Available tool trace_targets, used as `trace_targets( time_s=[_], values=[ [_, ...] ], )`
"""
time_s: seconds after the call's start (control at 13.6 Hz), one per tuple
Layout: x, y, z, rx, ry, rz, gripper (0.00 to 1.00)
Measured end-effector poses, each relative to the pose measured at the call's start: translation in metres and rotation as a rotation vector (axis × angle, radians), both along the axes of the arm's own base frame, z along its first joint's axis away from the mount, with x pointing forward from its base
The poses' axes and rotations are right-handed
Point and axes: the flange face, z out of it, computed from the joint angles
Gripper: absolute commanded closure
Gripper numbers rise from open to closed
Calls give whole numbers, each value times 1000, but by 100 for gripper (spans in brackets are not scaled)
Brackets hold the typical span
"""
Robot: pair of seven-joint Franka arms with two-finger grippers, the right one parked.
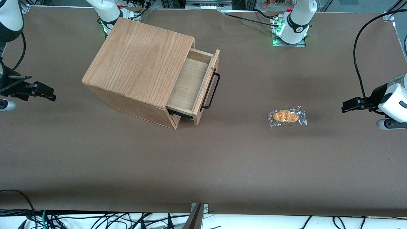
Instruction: Open top drawer with left arm
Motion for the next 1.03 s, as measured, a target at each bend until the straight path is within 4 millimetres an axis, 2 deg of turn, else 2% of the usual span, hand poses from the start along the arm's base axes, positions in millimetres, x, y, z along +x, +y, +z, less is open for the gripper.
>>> trace_targets(
  time_s=[0.37,0.74,1.03],
  values=[
    [0,4,2,54,-4,-39,0],
    [-5,1,20,41,-31,-81,0],
    [-6,0,22,38,-32,-85,0]
  ],
)
